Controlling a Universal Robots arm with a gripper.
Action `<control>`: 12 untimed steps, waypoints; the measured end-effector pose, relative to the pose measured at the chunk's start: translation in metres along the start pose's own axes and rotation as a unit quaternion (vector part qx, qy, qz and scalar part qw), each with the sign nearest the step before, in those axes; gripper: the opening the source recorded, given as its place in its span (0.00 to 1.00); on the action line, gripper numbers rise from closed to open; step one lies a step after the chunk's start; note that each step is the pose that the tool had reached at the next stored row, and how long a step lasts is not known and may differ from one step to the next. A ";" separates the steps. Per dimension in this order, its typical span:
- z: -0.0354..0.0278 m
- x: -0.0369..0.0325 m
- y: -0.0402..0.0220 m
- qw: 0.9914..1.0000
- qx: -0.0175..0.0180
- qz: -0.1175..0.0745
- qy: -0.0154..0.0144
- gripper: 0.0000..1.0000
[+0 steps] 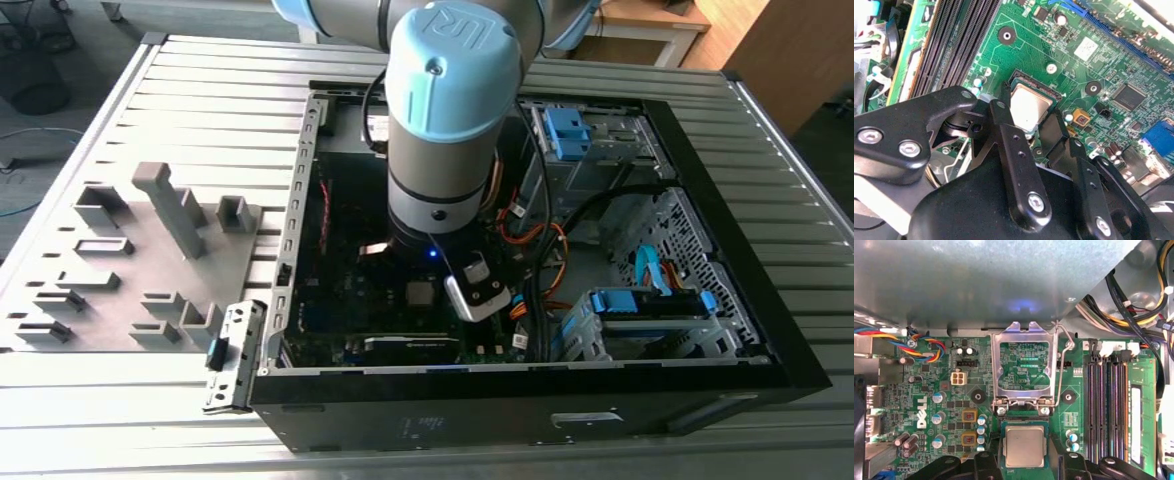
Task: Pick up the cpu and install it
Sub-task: 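Place the cpu into insertion slot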
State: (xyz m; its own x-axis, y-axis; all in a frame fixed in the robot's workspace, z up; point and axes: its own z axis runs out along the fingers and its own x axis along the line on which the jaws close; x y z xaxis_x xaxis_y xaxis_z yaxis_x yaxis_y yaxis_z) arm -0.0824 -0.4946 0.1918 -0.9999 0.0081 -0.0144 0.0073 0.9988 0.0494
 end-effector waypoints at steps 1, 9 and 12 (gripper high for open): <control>-0.0001 0.0000 -0.0003 1.000 0.000 0.000 0.000 0.47; -0.0001 0.0001 -0.0017 1.000 -0.002 0.000 0.000 0.47; 0.0002 0.0003 -0.0019 1.000 -0.003 0.000 0.000 0.47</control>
State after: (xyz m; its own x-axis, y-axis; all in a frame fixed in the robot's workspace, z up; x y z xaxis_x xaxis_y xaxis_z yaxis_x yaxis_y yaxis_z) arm -0.0827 -0.4964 0.1915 -0.9999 0.0081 -0.0151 0.0072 0.9984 0.0553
